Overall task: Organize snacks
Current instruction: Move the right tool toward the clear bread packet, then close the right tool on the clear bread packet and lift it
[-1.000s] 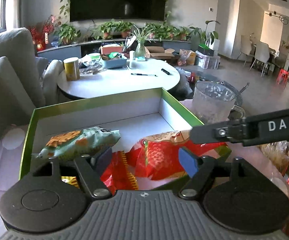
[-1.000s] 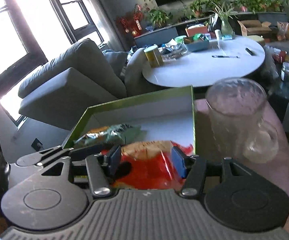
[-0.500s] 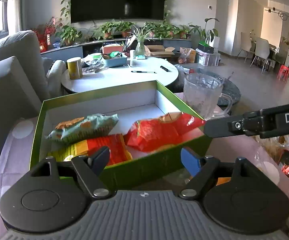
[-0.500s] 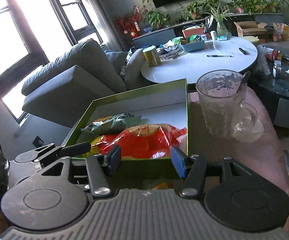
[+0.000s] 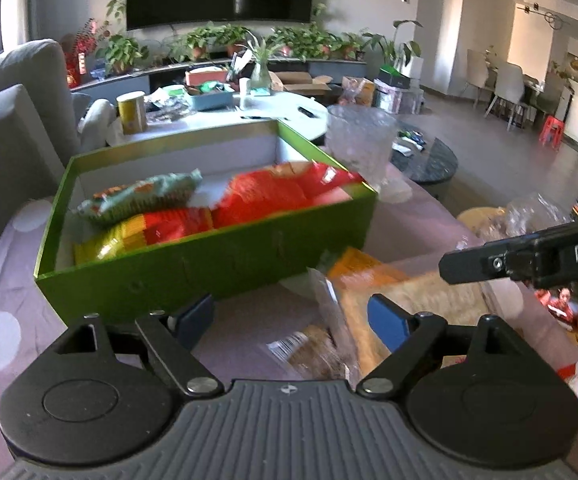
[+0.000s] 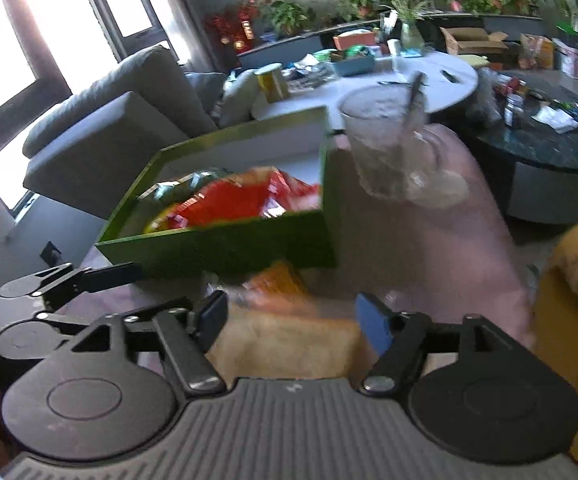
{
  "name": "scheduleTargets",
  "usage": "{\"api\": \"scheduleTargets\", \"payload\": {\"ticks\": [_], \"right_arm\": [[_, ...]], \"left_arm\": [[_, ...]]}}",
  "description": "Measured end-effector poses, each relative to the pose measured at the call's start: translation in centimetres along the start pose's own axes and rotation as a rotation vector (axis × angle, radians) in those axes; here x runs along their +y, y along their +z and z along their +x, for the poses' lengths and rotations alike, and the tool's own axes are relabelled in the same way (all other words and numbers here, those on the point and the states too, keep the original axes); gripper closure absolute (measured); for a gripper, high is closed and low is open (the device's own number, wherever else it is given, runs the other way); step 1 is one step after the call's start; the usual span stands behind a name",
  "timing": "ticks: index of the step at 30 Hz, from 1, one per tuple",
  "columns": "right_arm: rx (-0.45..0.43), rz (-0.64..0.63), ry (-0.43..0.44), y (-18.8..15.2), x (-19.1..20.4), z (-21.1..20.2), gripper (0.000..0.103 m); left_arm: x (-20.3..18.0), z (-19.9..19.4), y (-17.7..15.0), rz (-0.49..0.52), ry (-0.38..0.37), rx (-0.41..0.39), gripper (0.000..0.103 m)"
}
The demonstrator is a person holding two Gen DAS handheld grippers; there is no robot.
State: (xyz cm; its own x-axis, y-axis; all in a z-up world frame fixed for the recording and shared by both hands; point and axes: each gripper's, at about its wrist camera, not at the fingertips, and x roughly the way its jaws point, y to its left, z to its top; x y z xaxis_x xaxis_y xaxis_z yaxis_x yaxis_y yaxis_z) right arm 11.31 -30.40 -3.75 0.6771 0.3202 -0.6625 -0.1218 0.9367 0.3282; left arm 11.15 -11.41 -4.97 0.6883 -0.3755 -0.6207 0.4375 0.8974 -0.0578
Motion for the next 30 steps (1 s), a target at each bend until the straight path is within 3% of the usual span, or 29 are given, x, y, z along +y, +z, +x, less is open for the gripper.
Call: {"api": "scheduleTargets", "payload": {"ticks": [9, 16, 21, 30], "right_arm": [[0.043, 0.078, 0.011, -1.2, -1.4, 0.7, 0.033], [0.048, 0.083, 0.019, -1.8, -0.9, 1.5, 0.036], [0.053, 0.102, 0.053, -1.9, -1.2, 1.5, 0.047], [0.006, 0.068, 0.08, -1.3, 0.6, 0.4, 0.047]], "left_arm": [[-1.9, 1.1, -0.7, 0.02, -0.046, 0.05, 0.019], [-2.9, 0.9, -0.9, 0.058, -0.114, 0.061, 0.035], [-2.9, 0.5, -1.1, 0.049, -0.12, 0.044, 0.039], [-2.4, -2.2, -0.5, 0.03, -0.11, -0.032, 0.039]]}}
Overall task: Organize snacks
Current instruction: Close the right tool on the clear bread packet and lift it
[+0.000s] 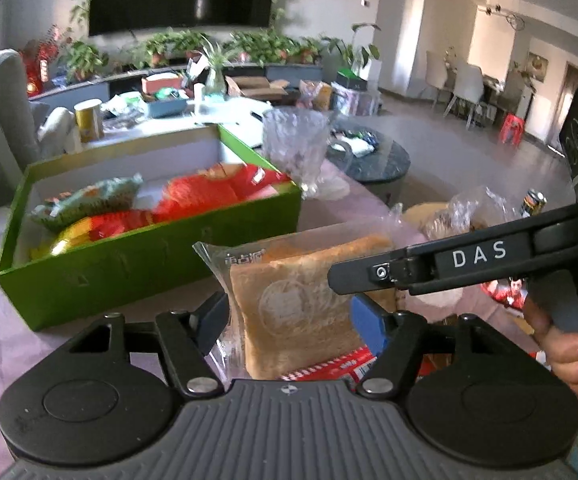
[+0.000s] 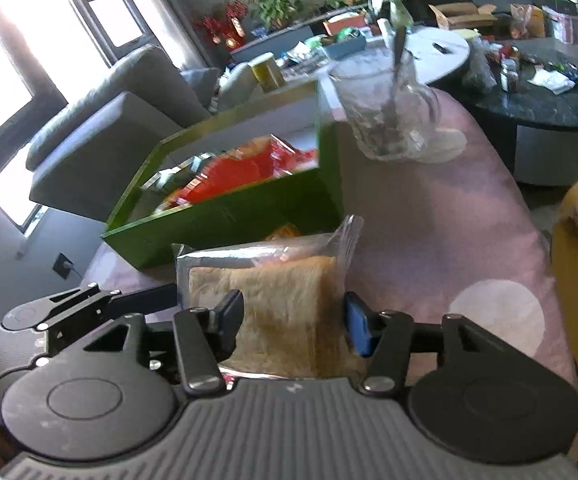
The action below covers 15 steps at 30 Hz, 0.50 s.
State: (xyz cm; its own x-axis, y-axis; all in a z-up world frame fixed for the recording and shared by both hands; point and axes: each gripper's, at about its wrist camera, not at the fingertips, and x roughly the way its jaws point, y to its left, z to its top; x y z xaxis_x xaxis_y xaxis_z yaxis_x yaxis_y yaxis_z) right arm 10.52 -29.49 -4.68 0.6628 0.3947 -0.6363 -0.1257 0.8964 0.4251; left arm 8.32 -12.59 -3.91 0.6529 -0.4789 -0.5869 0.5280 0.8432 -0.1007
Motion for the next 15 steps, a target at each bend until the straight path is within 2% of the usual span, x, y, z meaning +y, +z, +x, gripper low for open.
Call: {"api": "scheduleTargets", "payload": {"ticks": [7, 15], "right_arm": [[-0.031, -0.045, 0.039, 0.7, 2.3, 0.0, 0.047], [-0.068, -0.096, 0.056, 2.8, 4.2, 0.0, 0.047]], "left_arm": [[0.9, -1.9, 0.2, 0.005, 0.056, -0.054, 0.039], [2.0, -2.7, 2.3, 0.01, 0.1, -0.111, 0.039]]}}
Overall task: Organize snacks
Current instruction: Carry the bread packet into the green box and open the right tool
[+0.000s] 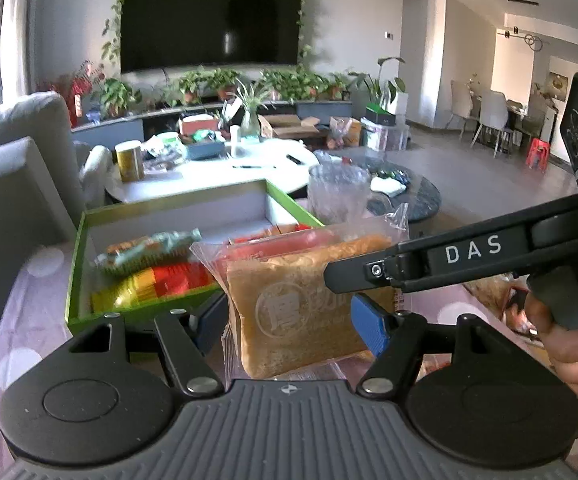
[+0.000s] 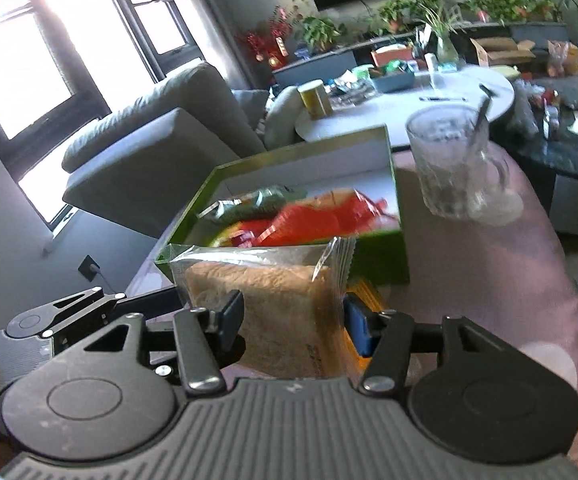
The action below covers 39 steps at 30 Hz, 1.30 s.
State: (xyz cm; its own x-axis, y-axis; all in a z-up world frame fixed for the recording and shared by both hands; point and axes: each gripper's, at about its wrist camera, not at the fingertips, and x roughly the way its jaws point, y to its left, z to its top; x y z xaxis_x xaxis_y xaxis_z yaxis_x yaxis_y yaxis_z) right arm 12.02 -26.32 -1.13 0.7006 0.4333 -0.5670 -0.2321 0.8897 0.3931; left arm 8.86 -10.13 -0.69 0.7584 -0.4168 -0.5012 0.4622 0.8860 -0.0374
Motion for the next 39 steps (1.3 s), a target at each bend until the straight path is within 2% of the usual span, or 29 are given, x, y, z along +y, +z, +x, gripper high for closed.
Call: {"api": "scheduleTargets", "payload": {"ticks": [8, 19, 29, 34, 39], "right_arm": [[-0.044, -0.038, 0.016, 1.9, 1.4, 0.3, 0.047], [-0.06, -0.056, 0.031, 3.2, 2.4, 1.6, 0.047], [-0.108, -0.072, 0.049, 6.9, 1.2, 3.4, 0.047], [-0.124, -0.075, 0.032, 7.8, 0.7, 4.5, 0.047], [-0.132, -0.06, 0.009, 8.6, -0.5, 5.9, 0.047]], "left_arm": [[1.2, -0.2, 1.3, -0.003, 0.034, -0.044, 0.038], [2.1, 0.6, 2.5, 0.003, 0.078, -0.048, 0.038], [3.6, 4.0, 6.8, 0.013, 0.096, -0.047, 0.038], [3.9, 6.1, 7.6, 0.032, 0.114, -0.037, 0.038], [4.4, 8.6, 8.0, 0.026, 0.101, -0.034, 0.038]]}}
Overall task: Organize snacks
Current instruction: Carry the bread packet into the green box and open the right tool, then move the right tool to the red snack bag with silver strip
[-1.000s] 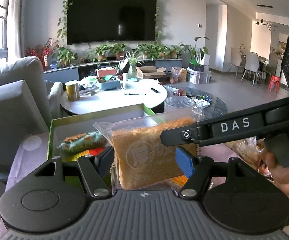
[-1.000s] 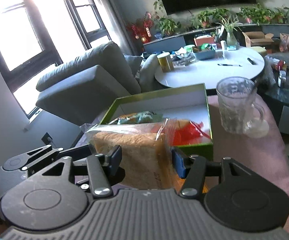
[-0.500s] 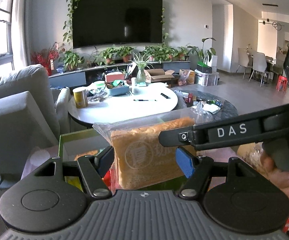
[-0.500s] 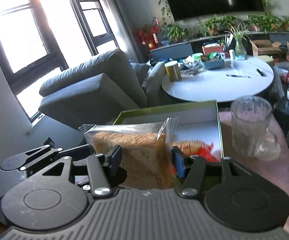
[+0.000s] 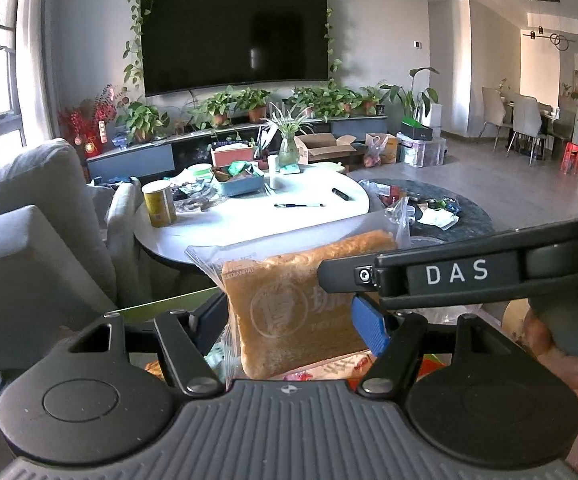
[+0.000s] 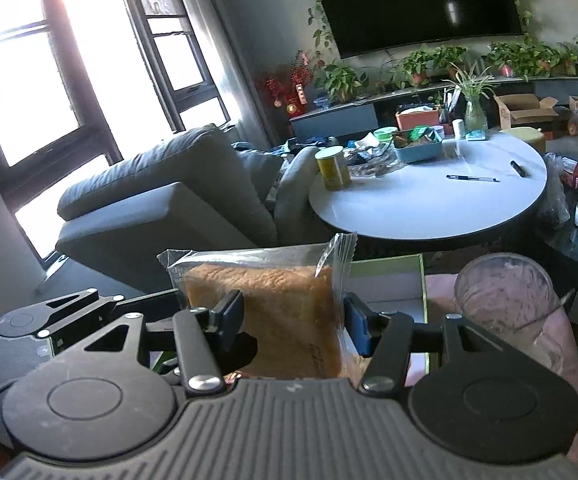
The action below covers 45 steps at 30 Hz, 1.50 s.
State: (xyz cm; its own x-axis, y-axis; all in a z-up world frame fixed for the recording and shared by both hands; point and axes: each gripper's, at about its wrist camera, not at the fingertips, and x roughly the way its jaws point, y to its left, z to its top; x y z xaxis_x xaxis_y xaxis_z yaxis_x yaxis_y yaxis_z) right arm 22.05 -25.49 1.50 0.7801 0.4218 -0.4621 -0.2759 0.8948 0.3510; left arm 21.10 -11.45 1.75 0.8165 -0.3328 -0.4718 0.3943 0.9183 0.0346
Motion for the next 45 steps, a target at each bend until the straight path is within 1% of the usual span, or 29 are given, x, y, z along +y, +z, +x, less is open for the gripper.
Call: {"api": "scheduleTargets", "payload": {"ticks": [6, 10, 12, 14, 16, 17, 21, 25, 26, 28, 32, 36, 42, 45], "right_arm": [[0.019, 0.017, -0.042, 0.1, -1.7, 2.1, 0.047], [0.03, 0.009, -0.069, 0.2, -2.3, 3.5, 0.047], [0.026, 0.004, -0.078, 0.2, -2.5, 4.0, 0.047], [0.012, 0.007, -0.093, 0.1, -2.7, 4.4, 0.047], [-0.006, 0.022, -0.142, -0.1, -3.1, 4.6, 0.046], [-0.009, 0.026, -0.145, -0.2, -3.2, 4.6, 0.046], [0.002, 0.075, -0.105, -0.5, -3.8, 3.9, 0.046], [0.013, 0.09, -0.071, -0.2, -3.0, 2.6, 0.046], [0.015, 0.095, -0.057, -0.1, -2.8, 2.1, 0.046], [0.023, 0.11, -0.025, 0.0, -2.2, 0.8, 0.046], [0.038, 0.115, 0.003, -0.2, -1.1, -1.8, 0.046], [0.051, 0.086, 0.006, -1.3, 0.2, -4.5, 0.045], [0.069, 0.053, 0.01, -4.2, 1.2, -7.8, 0.044], [0.097, 0.034, 0.007, -6.1, 1.5, -8.8, 0.044]], "left_arm": [[0.2, 3.5, -0.1, -0.002, -0.015, 0.038, 0.038], [0.3, 5.3, -0.1, -0.006, -0.013, 0.049, 0.038], [0.6, 6.0, 0.0, -0.017, -0.006, 0.05, 0.036], [1.0, 6.4, -0.2, -0.033, 0.008, 0.054, 0.029], [1.2, 6.4, -0.5, -0.044, 0.018, 0.058, 0.028], [1.3, 6.3, -0.7, -0.044, 0.018, 0.06, 0.028], [1.4, 5.0, -1.2, -0.036, 0.034, 0.039, 0.027], [1.4, 3.0, -1.2, -0.048, 0.022, 0.015, 0.024], [1.4, 2.3, -1.2, -0.05, 0.023, 0.006, 0.022], [1.2, 0.7, -1.6, -0.056, 0.02, -0.01, 0.022], [1.1, -2.3, -2.2, -0.084, -0.002, -0.03, 0.021], [0.6, -5.3, -3.5, -0.089, -0.01, -0.038, 0.018], [-0.7, -8.9, -6.5, -0.099, -0.029, -0.014, 0.018], [-1.5, -9.9, -8.4, -0.109, -0.024, 0.013, 0.018]]}}
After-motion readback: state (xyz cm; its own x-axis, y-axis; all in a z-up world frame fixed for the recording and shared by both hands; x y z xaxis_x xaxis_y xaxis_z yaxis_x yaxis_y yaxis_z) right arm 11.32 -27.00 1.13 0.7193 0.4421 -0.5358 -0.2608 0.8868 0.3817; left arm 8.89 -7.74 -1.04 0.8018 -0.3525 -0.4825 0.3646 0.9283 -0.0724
